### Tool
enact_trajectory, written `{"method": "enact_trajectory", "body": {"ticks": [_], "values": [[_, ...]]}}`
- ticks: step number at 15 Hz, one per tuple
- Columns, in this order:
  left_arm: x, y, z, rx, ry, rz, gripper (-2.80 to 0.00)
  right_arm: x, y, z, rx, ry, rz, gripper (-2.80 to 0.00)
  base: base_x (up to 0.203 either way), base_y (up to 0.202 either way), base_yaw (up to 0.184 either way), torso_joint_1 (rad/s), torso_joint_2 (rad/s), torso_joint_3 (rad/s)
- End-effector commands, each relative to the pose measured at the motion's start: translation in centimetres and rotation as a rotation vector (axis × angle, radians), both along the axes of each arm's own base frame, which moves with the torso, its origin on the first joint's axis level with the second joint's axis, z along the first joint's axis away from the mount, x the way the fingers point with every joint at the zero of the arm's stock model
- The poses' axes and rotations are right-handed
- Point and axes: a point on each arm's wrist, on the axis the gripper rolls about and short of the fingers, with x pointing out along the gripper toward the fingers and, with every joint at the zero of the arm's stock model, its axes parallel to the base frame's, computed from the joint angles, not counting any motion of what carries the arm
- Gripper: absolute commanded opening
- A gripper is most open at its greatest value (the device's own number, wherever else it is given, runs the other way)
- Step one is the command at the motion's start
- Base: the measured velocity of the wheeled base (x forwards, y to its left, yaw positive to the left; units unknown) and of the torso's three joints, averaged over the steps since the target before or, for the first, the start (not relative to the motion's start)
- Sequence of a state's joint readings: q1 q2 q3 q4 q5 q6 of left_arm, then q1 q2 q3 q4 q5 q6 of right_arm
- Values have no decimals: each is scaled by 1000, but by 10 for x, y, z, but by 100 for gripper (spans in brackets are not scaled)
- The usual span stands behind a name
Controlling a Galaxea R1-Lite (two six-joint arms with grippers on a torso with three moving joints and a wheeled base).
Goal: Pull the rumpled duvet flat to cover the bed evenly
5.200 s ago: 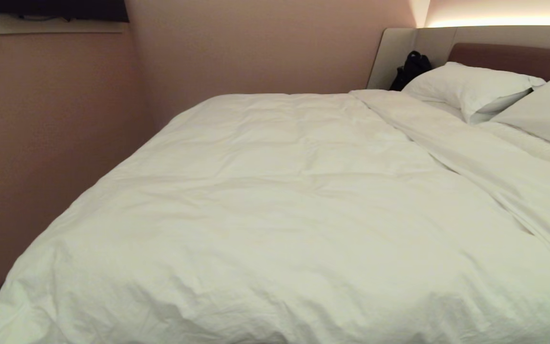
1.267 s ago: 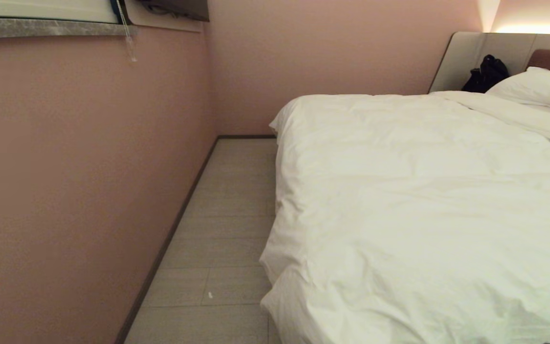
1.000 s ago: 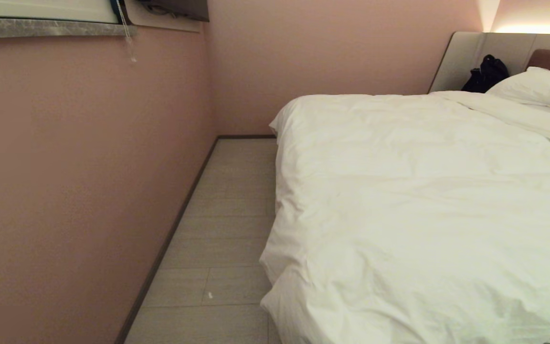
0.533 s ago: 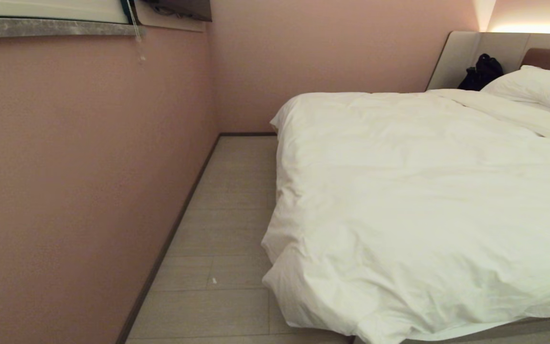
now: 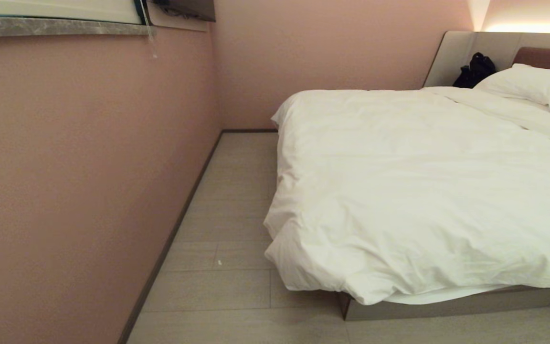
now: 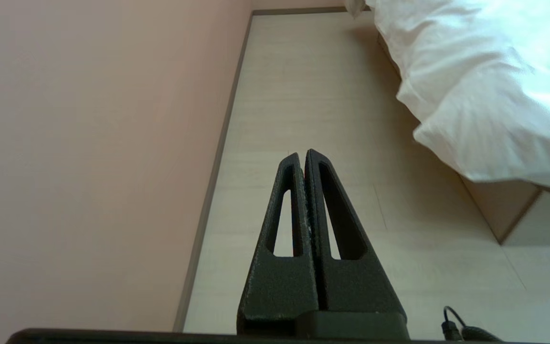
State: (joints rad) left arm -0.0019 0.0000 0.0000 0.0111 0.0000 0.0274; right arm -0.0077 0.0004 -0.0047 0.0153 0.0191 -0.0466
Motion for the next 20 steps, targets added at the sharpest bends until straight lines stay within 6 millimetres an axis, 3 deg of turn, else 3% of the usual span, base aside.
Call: {"method": "enact_trajectory", "body": {"ticks": [1, 5, 20], "values": [[0, 0, 0, 0, 0, 0, -280, 0, 0, 0, -1, 0, 1, -280, -195, 0, 1, -1, 4, 1], [0, 0, 0, -3, 0, 0, -280, 0, 0, 0, -1, 0, 1, -280, -166, 0, 1, 2, 2, 4], [0, 0, 1, -72, -5, 7, -280, 0, 0, 0, -1, 0, 1, -280, 0, 0, 0, 0, 0, 0]]}}
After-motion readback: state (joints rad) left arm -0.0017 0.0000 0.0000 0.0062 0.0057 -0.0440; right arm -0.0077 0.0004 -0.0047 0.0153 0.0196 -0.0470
